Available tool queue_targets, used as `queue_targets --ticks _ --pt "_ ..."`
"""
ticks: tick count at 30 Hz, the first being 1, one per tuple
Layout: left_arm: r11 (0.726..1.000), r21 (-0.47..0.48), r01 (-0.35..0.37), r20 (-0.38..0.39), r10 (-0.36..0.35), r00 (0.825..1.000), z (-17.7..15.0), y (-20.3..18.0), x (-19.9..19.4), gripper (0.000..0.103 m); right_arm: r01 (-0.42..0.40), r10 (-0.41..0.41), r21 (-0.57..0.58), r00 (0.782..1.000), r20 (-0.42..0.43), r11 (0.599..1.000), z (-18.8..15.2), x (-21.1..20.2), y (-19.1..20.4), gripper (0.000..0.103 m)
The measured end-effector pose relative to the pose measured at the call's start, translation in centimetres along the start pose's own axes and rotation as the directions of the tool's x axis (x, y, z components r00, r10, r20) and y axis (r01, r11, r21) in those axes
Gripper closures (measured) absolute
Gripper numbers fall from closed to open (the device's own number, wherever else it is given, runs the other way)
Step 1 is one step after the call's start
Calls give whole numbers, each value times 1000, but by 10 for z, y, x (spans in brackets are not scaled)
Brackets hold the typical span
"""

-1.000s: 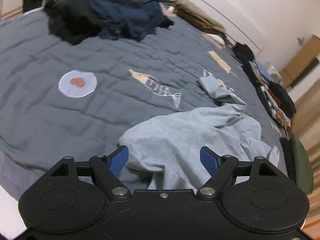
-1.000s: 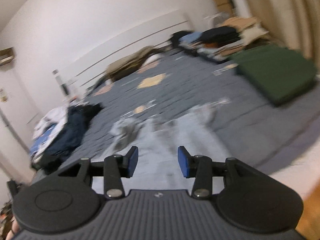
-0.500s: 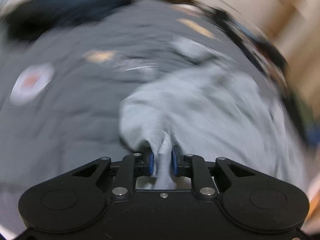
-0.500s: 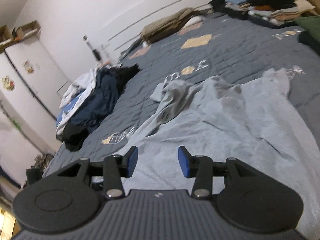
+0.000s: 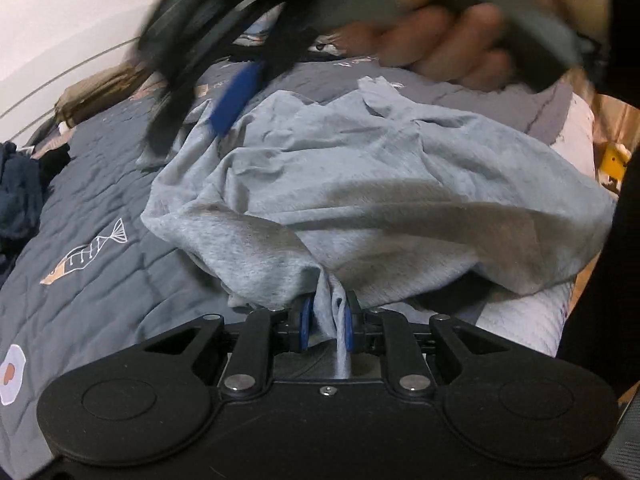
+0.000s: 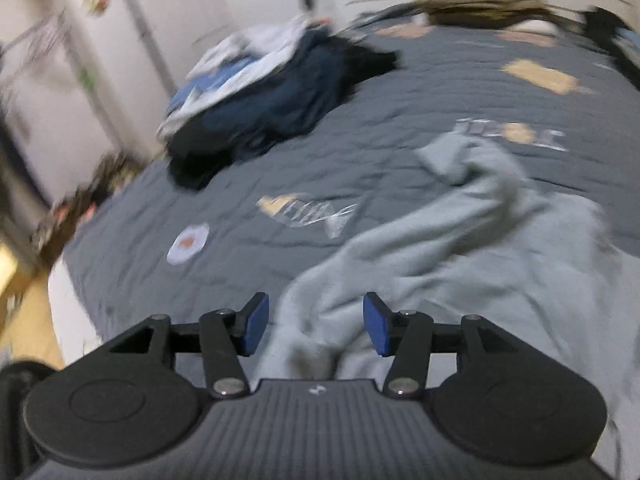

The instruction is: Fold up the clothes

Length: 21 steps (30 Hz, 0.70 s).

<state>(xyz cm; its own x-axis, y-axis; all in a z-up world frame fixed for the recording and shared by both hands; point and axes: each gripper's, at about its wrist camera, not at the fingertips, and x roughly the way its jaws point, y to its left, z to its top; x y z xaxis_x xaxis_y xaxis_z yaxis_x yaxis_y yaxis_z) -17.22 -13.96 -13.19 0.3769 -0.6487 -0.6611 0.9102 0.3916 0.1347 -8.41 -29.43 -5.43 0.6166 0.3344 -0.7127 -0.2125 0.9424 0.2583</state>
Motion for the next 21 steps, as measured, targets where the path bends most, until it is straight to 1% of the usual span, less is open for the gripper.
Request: queue_targets --ticks 3,5,7,8,9,10,11,12,13,14,15,17,18,19,21 --pt "1000 0 0 -4 0 1000 1 3 3 87 -3 -2 -84 998 -62 996 4 33 16 51" --pt "1000 3 3 -3 -3 1000 2 4 4 87 11 -22 -125 996 -89 992 4 50 22 51" --pt "1000 4 7 -3 -7 1000 2 5 3 87 41 -58 -145 991 -120 989 4 69 23 51" --pt "1000 3 8 -3 -7 1000 1 6 3 87 50 -68 -146 990 -124 988 3 75 22 53" --pt "1000 1 8 -3 -8 1000 0 8 2 87 55 -70 -131 991 -117 990 2 80 19 61" --pt "1000 -5 6 -3 -6 1000 0 10 1 86 60 -69 -88 992 -107 994 1 85 13 70" --pt "1000 -11 -2 1 2 1000 -1 13 -1 82 65 -69 -45 992 -104 997 0 88 7 97" --pt "999 -21 -35 -4 35 999 -2 17 -3 67 65 -65 -2 992 -110 998 1 90 -1 99" --pt "997 -32 -68 -10 68 998 -3 20 -6 57 54 -50 38 994 -92 998 3 88 -7 99" --pt "994 -51 -94 1 94 996 -5 25 -10 42 40 -35 80 997 -67 996 5 83 -14 99" --pt "990 -70 -120 11 121 993 -6 30 -14 41 23 -20 127 1000 -24 992 10 73 -21 99" --pt "986 -128 -108 27 113 993 -7 43 -23 41 -31 15 218 997 72 975 19 48 -36 99" --pt "980 -176 -93 36 101 994 -7 51 -29 39 -66 35 256 992 123 964 23 33 -44 99" --pt "969 -240 -62 55 77 995 -6 60 -33 38 -90 42 283 985 169 955 25 17 -51 99" --pt "946 -323 -4 93 36 995 -5 74 -42 34 -106 31 309 970 240 945 26 -15 -63 99"
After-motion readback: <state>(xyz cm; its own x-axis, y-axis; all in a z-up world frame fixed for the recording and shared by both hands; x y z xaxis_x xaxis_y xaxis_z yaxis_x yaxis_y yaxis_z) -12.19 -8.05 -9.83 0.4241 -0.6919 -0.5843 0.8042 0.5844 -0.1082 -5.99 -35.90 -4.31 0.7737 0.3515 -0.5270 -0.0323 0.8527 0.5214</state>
